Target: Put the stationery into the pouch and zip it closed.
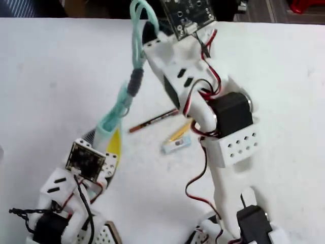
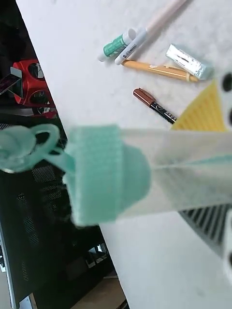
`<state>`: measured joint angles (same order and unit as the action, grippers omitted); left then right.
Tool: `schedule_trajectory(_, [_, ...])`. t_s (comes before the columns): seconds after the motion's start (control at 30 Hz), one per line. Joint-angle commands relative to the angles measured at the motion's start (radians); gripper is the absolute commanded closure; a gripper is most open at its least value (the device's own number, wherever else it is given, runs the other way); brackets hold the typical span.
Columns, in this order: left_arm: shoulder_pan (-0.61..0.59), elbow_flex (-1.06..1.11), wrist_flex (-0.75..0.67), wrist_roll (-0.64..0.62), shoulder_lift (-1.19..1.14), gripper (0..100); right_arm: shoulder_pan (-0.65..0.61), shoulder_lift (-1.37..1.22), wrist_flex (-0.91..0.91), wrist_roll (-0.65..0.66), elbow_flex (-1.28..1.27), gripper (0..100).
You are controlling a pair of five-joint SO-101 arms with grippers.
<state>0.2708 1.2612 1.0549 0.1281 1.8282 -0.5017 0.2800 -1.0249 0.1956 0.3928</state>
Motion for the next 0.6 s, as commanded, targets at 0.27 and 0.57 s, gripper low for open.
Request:
schedule_trajectory(0.27, [0.008,-0.104,0.08,0.009,-0.012,98,0.113,-0.234,0.18,-0.006,-0.009,98.1])
schedule_trajectory(0.57, [0.171,-0.109,0.146,0.098,-0.012,98,0.182,-0.358,0.358,-0.006,-0.009,98.1])
